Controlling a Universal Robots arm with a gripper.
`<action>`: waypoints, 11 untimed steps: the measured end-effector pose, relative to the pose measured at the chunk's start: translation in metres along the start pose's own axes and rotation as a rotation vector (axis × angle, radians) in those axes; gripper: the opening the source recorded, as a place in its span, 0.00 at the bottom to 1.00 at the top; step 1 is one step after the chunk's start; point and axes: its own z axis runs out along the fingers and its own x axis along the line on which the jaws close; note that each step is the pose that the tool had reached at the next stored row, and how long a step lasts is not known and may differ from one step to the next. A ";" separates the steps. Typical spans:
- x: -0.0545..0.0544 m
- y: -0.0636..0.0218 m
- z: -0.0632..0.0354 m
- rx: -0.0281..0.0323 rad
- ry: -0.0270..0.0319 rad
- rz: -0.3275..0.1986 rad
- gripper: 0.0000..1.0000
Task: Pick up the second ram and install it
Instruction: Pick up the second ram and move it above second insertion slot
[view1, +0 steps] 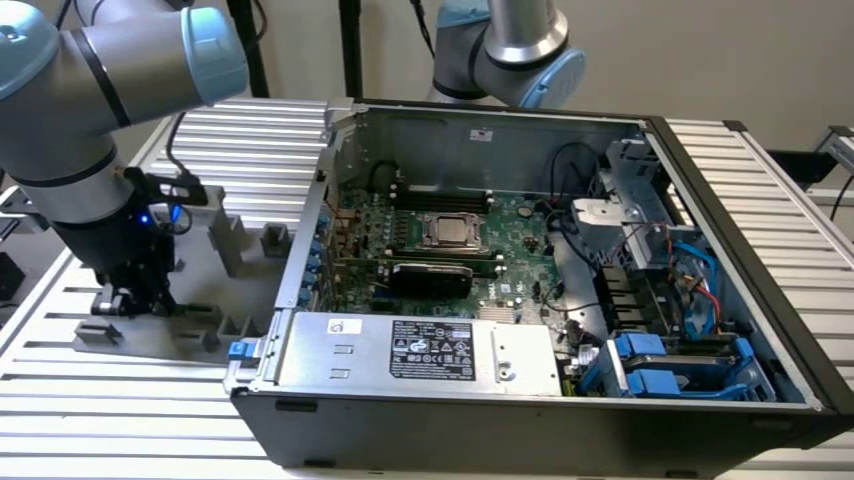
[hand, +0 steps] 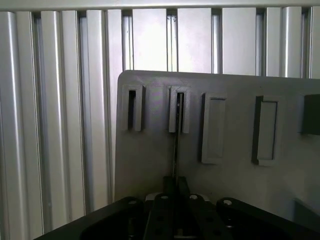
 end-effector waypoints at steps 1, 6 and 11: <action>0.000 0.0000 0.0000 0.0000 0.0000 -0.006 0.14; 0.000 0.0004 0.0000 -0.0002 0.0004 -0.035 0.14; 0.000 0.0023 0.0000 -0.0002 0.0005 -0.050 0.14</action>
